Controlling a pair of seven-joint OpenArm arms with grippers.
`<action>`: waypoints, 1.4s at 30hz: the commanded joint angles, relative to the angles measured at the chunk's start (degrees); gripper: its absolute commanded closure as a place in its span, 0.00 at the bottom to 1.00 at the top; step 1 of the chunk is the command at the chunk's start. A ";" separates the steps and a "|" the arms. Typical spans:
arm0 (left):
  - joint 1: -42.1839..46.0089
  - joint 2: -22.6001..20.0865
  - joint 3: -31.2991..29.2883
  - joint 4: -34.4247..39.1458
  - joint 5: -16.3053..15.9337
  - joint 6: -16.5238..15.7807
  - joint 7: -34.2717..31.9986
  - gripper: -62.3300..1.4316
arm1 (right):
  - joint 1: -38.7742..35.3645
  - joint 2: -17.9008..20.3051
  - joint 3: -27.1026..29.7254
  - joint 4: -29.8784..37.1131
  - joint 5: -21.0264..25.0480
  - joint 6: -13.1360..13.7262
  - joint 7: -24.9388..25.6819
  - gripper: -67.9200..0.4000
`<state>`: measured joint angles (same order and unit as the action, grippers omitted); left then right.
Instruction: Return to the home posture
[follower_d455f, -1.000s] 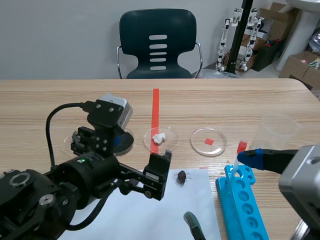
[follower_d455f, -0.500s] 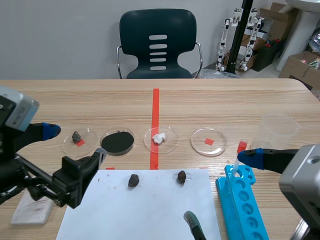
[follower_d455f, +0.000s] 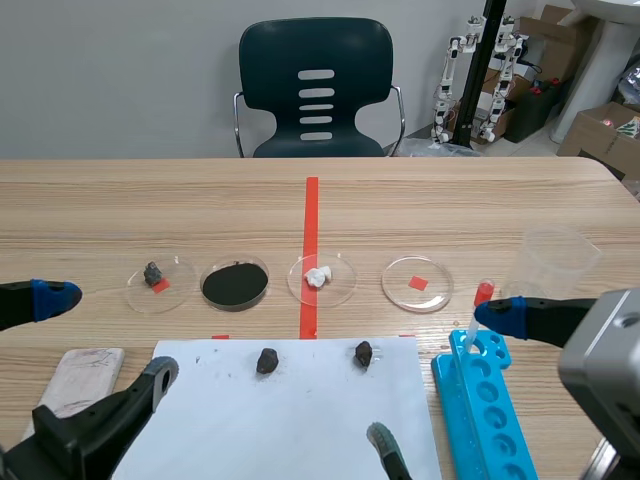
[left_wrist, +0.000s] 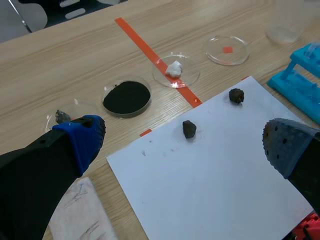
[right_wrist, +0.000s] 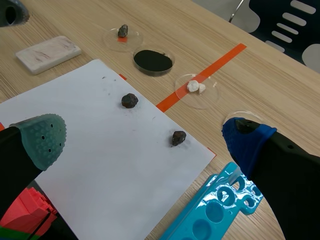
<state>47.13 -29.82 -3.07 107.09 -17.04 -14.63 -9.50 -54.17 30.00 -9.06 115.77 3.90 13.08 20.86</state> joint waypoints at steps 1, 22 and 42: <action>1.11 0.26 0.42 1.86 0.42 0.35 -2.29 0.00 | 0.04 -0.15 0.37 1.16 0.42 0.00 0.85 0.00; 3.17 1.22 0.57 3.72 6.62 1.81 -4.42 0.00 | 0.04 -0.15 0.37 1.16 0.42 0.00 0.85 0.00; 3.15 1.22 0.57 3.65 6.62 1.81 -3.56 0.00 | 0.04 -0.15 0.37 1.16 0.42 0.00 0.85 0.00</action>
<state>50.30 -28.88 -2.85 109.95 -9.91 -12.69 -12.23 -54.17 30.00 -9.06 115.77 3.92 13.08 20.86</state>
